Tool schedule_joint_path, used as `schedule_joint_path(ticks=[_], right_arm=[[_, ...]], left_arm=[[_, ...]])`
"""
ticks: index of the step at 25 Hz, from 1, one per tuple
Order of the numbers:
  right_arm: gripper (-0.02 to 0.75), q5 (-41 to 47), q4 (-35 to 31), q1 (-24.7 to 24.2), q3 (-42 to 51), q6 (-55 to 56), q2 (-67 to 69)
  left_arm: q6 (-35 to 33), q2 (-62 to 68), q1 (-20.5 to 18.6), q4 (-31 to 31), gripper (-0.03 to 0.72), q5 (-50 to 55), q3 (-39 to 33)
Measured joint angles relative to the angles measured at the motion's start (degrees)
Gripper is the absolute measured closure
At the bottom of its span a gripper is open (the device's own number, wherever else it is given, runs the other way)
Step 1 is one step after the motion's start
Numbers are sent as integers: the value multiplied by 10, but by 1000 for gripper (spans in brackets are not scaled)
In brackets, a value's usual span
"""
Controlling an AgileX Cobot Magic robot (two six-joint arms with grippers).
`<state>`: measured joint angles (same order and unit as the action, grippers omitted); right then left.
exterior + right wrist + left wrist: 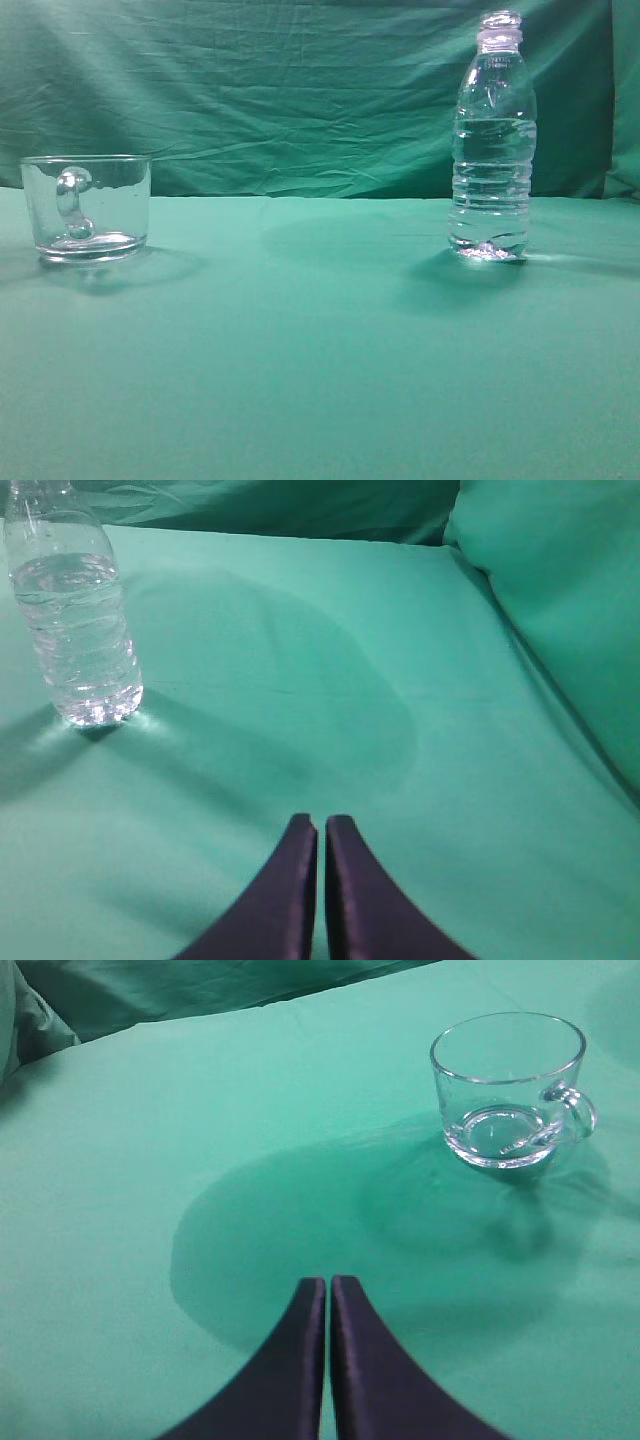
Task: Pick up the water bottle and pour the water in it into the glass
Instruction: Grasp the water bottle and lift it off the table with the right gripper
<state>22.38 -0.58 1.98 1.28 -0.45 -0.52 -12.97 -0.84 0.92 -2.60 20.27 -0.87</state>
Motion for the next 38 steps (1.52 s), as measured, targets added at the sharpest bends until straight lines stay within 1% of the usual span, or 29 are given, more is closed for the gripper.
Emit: schedule_joint_path(ticks=[26,27,29,32,35,38], right_arm=[[738,-1,0,0,0,0,0],[738,-8,-6,0,1,1,0],[738,-37,-53,0,2,11,0],[738,-118,-119,0,2,19,0],[738,-169,-140,0,2,19,0],[738,-178,-143,0,-9,12,0]], left_arm=[[0,0,0,0,688,0,0],[0,0,0,0,688,0,0],[0,0,0,0,688,0,0],[0,0,0,0,688,0,0],[0,0,0,0,688,0,0],[0,0,0,0,688,0,0]])
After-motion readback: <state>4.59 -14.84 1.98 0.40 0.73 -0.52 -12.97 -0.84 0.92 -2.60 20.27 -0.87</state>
